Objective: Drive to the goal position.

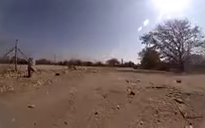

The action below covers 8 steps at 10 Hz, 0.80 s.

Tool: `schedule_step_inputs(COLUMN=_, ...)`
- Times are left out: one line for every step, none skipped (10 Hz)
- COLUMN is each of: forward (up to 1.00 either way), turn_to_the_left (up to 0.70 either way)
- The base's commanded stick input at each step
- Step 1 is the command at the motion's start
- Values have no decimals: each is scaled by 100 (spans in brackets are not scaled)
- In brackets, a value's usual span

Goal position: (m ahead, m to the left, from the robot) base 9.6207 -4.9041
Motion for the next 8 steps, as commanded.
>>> schedule_step_inputs(forward=50, turn_to_the_left=0)
schedule_step_inputs(forward=50, turn_to_the_left=0)
schedule_step_inputs(forward=50, turn_to_the_left=0)
schedule_step_inputs(forward=50, turn_to_the_left=0)
schedule_step_inputs(forward=50, turn_to_the_left=0)
schedule_step_inputs(forward=50, turn_to_the_left=0)
schedule_step_inputs(forward=50, turn_to_the_left=0)
schedule_step_inputs(forward=50, turn_to_the_left=0)
